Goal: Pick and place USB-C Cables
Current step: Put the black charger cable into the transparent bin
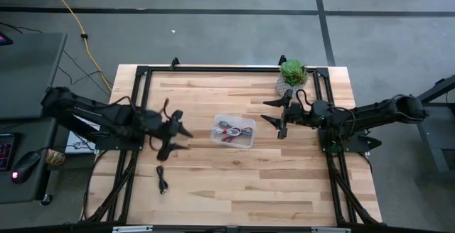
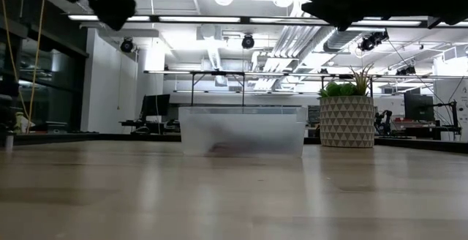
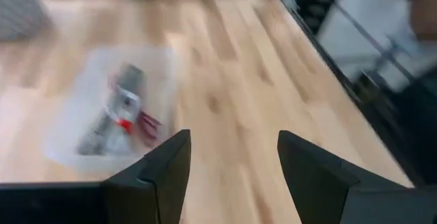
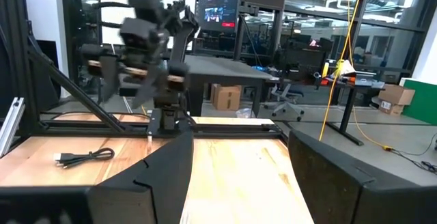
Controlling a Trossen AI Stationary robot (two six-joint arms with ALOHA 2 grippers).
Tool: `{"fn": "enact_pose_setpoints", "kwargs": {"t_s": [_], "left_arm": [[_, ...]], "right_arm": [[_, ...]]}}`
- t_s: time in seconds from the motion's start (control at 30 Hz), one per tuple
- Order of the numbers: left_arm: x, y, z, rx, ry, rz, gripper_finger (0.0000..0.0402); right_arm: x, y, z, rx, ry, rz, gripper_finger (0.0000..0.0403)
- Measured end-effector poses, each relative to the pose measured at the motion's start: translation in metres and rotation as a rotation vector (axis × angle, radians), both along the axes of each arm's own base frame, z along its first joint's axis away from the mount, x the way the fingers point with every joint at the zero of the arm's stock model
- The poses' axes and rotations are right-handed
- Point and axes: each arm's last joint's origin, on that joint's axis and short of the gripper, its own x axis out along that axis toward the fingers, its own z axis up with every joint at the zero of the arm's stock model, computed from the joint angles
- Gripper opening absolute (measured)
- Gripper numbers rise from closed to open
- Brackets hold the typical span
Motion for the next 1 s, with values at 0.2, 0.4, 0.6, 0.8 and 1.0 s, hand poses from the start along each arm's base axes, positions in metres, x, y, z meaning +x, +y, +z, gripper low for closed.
{"fn": "enact_pose_setpoints", "kwargs": {"t_s": [0.2,0.4,0.6,0.8,1.0], "left_arm": [[-0.009,-0.038,-0.001,-0.12,0.104,-0.127,0.02],[-0.022,-0.066,-0.001,-0.084,0.096,-0.178,0.02],[-0.027,-0.074,-0.001,-0.017,0.067,-0.182,0.02],[-0.026,-0.073,-0.001,0.079,0.039,-0.201,0.02],[-0.029,-0.073,-0.004,0.072,0.08,-0.2,0.02]], "right_arm": [[0.0,0.0,-0.001,0.0,0.012,0.0,0.0232],[0.0,0.0,-0.003,0.0,0.027,0.0,0.0232],[0.0,0.0,-0.004,-0.001,0.038,0.0,0.0232],[0.0,-0.003,-0.006,-0.053,0.068,-0.02,0.0232],[0.0,-0.006,-0.006,-0.035,0.07,-0.036,0.0232]]}}
